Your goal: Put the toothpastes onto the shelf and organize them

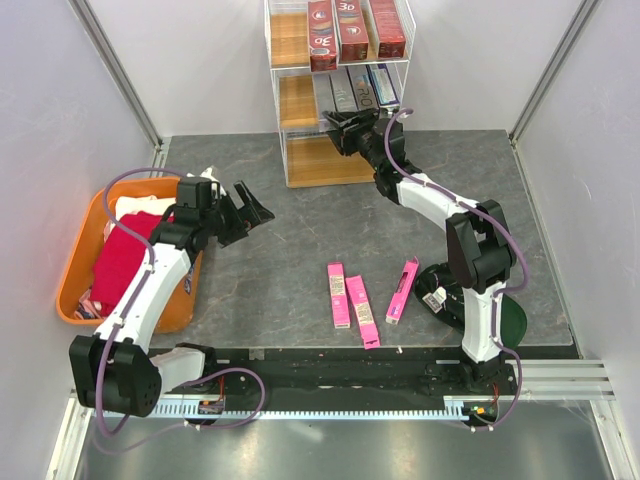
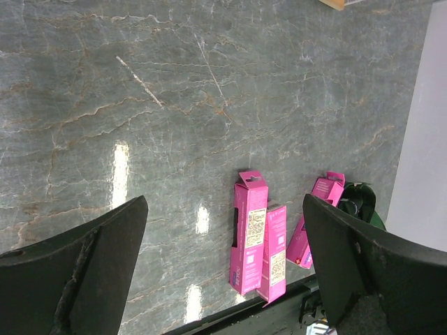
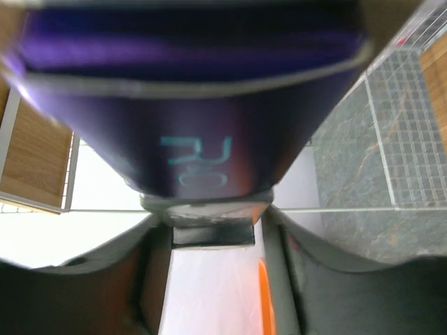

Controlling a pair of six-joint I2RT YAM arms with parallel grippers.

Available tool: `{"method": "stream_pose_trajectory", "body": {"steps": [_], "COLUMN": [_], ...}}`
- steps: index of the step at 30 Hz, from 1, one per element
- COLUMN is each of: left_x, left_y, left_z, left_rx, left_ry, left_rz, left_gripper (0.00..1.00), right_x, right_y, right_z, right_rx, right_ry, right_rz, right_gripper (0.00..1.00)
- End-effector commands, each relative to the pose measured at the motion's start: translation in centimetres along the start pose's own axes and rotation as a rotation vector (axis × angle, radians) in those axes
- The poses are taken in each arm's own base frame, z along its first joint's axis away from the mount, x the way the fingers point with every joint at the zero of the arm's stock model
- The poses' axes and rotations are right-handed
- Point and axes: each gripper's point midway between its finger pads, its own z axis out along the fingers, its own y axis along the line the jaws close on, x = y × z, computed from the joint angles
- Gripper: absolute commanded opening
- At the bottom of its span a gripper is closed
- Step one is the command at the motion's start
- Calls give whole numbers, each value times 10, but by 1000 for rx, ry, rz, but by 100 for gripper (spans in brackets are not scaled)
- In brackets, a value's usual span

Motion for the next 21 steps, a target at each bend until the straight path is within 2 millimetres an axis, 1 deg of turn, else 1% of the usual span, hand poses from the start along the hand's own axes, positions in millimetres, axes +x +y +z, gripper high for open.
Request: {"method": "stream_pose_trajectory", "body": {"steps": [1,2,4,5,6,10,11,12,13,14,15,16,17,18,19,20,21], "left_x": [-4,-4,-4,-3,-3,-1,0,2,3,4,6,9,11,15,17,21,27], "left_y": [0,-1,-1,-1,-1,-2,-3,-3,-4,-6,-6,-6,-7,-8,-8,-7,-11], "left_z": [-5,-5,-5,-5,-5,-5,-6,-5,-6,-6,-5,-4,-2,0,1,5,7], "left_rx": [9,10,12,13,15,25,33,36,42,54,60,64,71,73,73,67,71], "left_ry": [-29,-28,-26,-22,-22,-15,-13,-7,-5,2,6,13,19,28,35,49,66], "left_rz": [26,26,28,28,32,38,41,40,42,44,44,43,40,43,41,44,54], "left_gripper": [100,100,100,100,100,100,100,100,100,100,100,100,100,100,100,100,100], "right_x": [-14,-12,-7,-5,-4,2,4,6,8,9,12,13,15,17,17,17,18], "right_y": [16,17,23,25,30,35,43,35,34,42,27,23,30,12,10,19,2], "right_z": [0,-1,-6,-8,-11,-24,-30,-35,-40,-48,-55,-61,-71,-79,-86,-97,-106], "right_rx": [-39,-45,-63,-68,-76,-88,-101,-85,-80,-91,-57,-43,-49,-9,-2,-20,29], "right_ry": [-28,-16,7,28,34,74,86,95,101,106,123,130,133,145,146,142,149], "right_rz": [-20,-32,-57,-65,-82,-115,-120,-123,-136,-142,-151,-176,-197,-204,-215,-245,-259], "right_gripper": [69,80,91,98,98,98,98,98,98,98,98,98,98,98,98,98,98]}}
